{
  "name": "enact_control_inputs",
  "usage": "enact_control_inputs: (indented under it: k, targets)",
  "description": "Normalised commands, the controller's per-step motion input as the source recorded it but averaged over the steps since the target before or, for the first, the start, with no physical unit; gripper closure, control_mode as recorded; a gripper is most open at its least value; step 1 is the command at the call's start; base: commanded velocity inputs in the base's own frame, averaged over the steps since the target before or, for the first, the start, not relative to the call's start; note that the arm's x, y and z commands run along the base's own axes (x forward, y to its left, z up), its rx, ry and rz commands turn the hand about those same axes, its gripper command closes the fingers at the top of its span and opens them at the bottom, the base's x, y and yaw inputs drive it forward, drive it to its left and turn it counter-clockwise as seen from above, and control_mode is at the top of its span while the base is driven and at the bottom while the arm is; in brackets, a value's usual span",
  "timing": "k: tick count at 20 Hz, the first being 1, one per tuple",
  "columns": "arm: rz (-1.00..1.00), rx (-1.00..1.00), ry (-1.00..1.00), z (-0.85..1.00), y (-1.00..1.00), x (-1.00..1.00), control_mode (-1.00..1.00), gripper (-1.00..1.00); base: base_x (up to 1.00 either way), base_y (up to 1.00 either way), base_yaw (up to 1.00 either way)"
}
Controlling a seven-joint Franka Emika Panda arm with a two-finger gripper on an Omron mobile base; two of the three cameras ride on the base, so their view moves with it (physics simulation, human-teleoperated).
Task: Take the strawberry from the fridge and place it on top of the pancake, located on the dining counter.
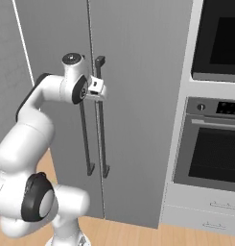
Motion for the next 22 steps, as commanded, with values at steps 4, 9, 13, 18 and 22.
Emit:
enact_control_inputs:
  k: [4,9,13,18,22]
  targets:
    - [-0.01,-0.04,-0.01,-0.04,0.00,0.40,-1.00,-1.00,0.00,0.00,0.00]
    - [0.00,-0.08,-0.08,-0.26,0.00,0.40,-1.00,-1.00,0.00,0.00,0.00]
    - [0.00,-0.04,-0.14,-0.30,-0.04,0.38,-1.00,-1.00,0.00,0.00,0.00]
    - [0.00,0.00,-0.03,-0.15,-0.07,0.27,-1.00,-1.00,0.00,0.00,0.00]
    - [0.00,0.00,0.00,-0.03,-0.02,0.35,-1.00,-1.00,0.00,0.00,0.00]
